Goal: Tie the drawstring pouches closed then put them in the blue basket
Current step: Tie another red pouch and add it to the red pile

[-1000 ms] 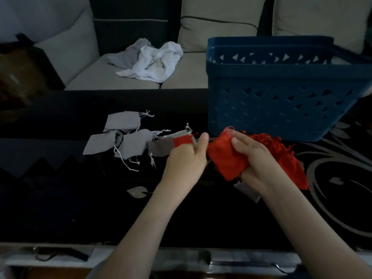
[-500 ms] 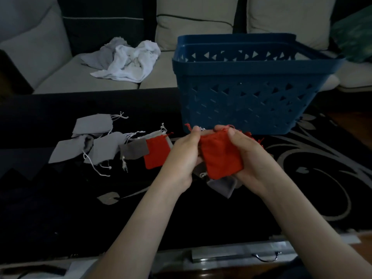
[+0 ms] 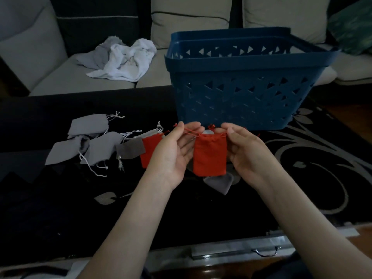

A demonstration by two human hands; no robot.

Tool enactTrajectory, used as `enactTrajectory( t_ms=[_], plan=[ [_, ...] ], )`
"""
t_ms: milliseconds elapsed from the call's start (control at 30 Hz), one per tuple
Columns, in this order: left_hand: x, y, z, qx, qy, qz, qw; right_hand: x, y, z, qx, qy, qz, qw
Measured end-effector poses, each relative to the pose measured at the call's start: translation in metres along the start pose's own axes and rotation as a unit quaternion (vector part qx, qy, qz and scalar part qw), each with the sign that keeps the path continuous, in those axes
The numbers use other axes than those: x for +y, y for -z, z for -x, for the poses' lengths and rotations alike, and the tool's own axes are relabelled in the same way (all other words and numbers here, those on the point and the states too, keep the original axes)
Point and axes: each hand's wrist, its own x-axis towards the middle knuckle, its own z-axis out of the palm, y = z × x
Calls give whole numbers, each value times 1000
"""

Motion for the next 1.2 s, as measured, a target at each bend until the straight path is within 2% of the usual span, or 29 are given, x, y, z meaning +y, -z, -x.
enactTrajectory(
  t_ms=[167,333,467,533,600,700,833,900,967,1100,1200],
  plan=[
    [2,1,0,15,-8,23,1000,3,0,-4,10,1,-31,999],
    [12,8,-2,87,-43,58,994,-3,6,-8,48,12,-123,991],
    [13,7,-3,56,-64,88,992,-4,5,-8,54,37,-98,993],
    [11,8,-3,31,-81,39,995,-5,2,-6,34,75,-23,996],
    [8,8,-3,8,-105,-57,993,-6,1,-3,-19,110,55,992],
    [3,1,6,-47,-116,-213,969,-5,-4,2,-81,129,161,975],
    [0,-2,14,-168,-83,-261,947,-2,-16,8,-103,142,202,964],
    [-1,0,15,-203,-61,-286,934,-2,-19,9,-96,164,226,955],
    [-4,1,16,-210,-50,-323,922,-2,-21,8,-90,183,258,944],
    [-8,3,16,-170,-78,-435,881,0,-26,9,-126,200,329,914],
    [-10,6,12,-131,-88,-466,871,4,-29,9,-126,181,301,928]
  ],
)
